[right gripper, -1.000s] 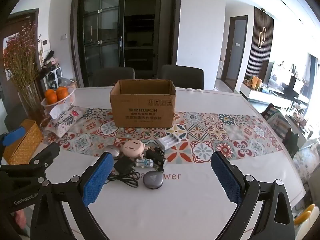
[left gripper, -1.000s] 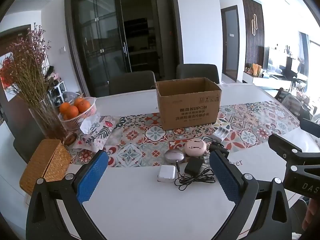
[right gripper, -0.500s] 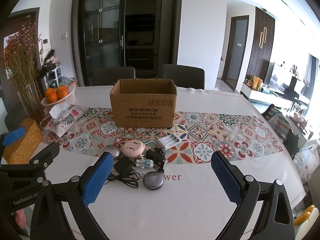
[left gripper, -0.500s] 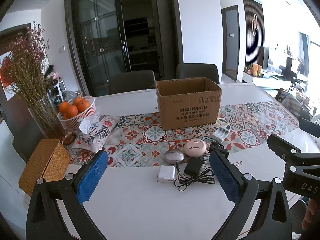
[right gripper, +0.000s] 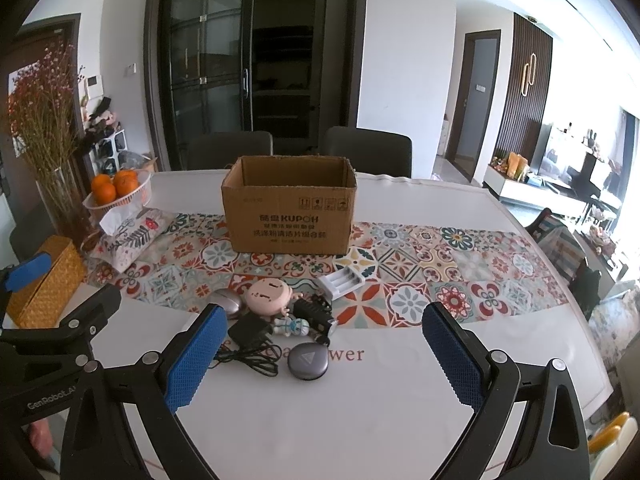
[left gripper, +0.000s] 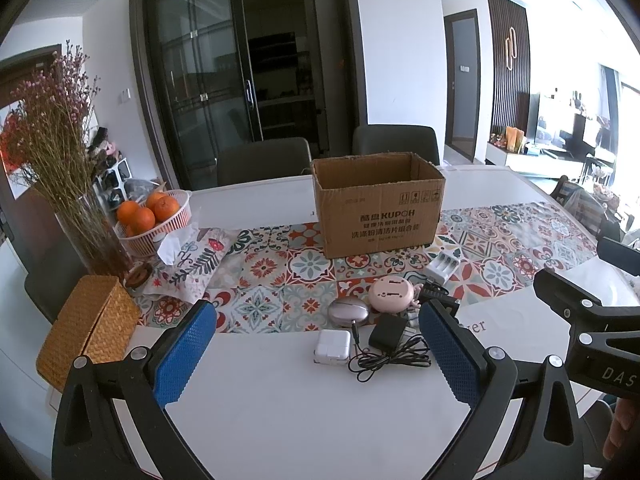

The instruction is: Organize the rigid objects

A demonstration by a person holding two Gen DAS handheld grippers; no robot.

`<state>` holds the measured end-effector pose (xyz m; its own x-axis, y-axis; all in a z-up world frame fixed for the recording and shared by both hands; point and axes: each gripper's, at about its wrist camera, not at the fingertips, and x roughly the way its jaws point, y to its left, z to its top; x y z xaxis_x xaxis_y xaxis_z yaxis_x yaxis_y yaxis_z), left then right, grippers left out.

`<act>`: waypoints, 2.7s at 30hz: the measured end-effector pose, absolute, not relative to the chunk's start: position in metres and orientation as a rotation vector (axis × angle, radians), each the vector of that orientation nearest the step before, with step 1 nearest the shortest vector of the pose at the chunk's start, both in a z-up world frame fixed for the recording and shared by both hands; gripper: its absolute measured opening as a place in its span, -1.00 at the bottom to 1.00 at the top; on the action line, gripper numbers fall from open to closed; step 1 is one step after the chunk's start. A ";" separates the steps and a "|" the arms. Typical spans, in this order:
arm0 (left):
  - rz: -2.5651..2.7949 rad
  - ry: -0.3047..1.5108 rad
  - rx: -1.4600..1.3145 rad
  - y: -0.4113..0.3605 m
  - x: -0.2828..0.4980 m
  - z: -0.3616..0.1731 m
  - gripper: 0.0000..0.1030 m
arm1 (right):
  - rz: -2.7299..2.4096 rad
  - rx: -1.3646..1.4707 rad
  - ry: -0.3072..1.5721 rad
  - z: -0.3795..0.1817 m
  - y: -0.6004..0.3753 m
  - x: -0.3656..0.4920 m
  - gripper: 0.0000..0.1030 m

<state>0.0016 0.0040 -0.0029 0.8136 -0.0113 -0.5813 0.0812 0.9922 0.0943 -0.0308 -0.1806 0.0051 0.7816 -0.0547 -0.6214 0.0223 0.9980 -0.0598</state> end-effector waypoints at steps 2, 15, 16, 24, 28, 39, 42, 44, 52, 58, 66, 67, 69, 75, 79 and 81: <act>-0.050 0.619 0.116 0.004 0.002 -0.003 1.00 | -0.043 -0.051 0.672 0.005 -0.181 -0.030 0.92; -0.051 0.622 0.116 0.004 0.002 -0.003 1.00 | -0.040 -0.051 0.675 0.001 -0.180 -0.024 0.92; -0.051 0.622 0.116 0.004 0.002 -0.003 1.00 | -0.041 -0.051 0.675 0.002 -0.180 -0.025 0.92; -0.050 0.624 0.116 0.004 0.002 -0.003 1.00 | -0.040 -0.051 0.677 0.001 -0.179 -0.024 0.92; -0.050 0.625 0.116 0.004 0.002 -0.003 1.00 | -0.040 -0.050 0.678 0.001 -0.180 -0.025 0.92; -0.052 0.627 0.114 0.004 0.003 -0.003 1.00 | -0.038 -0.050 0.680 0.002 -0.180 -0.025 0.92; -0.051 0.627 0.114 0.004 0.003 -0.003 1.00 | -0.039 -0.049 0.681 0.001 -0.179 -0.024 0.92; -0.050 0.627 0.115 0.004 0.003 -0.003 1.00 | -0.039 -0.049 0.681 0.001 -0.179 -0.023 0.92; -0.051 0.634 0.112 0.004 0.004 -0.005 1.00 | -0.036 -0.048 0.689 -0.004 -0.175 -0.022 0.92; -0.049 0.670 0.111 0.002 0.003 -0.018 1.00 | -0.030 -0.038 0.723 -0.020 -0.170 -0.021 0.92; -0.032 0.759 0.112 0.004 0.023 -0.036 1.00 | -0.025 0.005 0.851 -0.036 -0.182 0.001 0.92; -0.033 0.777 0.107 0.006 0.026 -0.040 1.00 | -0.026 0.003 0.862 -0.038 -0.181 0.004 0.92; -0.031 0.806 0.092 0.009 0.033 -0.046 1.00 | -0.023 0.014 0.887 -0.044 -0.181 0.011 0.92; -0.039 0.870 0.068 0.013 0.054 -0.065 0.97 | -0.036 0.036 0.936 -0.061 -0.179 0.034 0.92; -0.058 0.914 0.060 0.013 0.070 -0.079 0.93 | -0.057 0.058 0.976 -0.077 -0.181 0.047 0.91; -0.065 0.931 0.064 0.013 0.078 -0.086 0.93 | -0.075 0.067 0.996 -0.085 -0.183 0.053 0.91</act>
<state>0.0775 0.0125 -0.0863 0.5951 -0.0282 -0.8031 0.0839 0.9961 0.0271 0.0532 -0.1829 -0.0848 0.5416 -0.0319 -0.8400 0.0937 0.9953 0.0225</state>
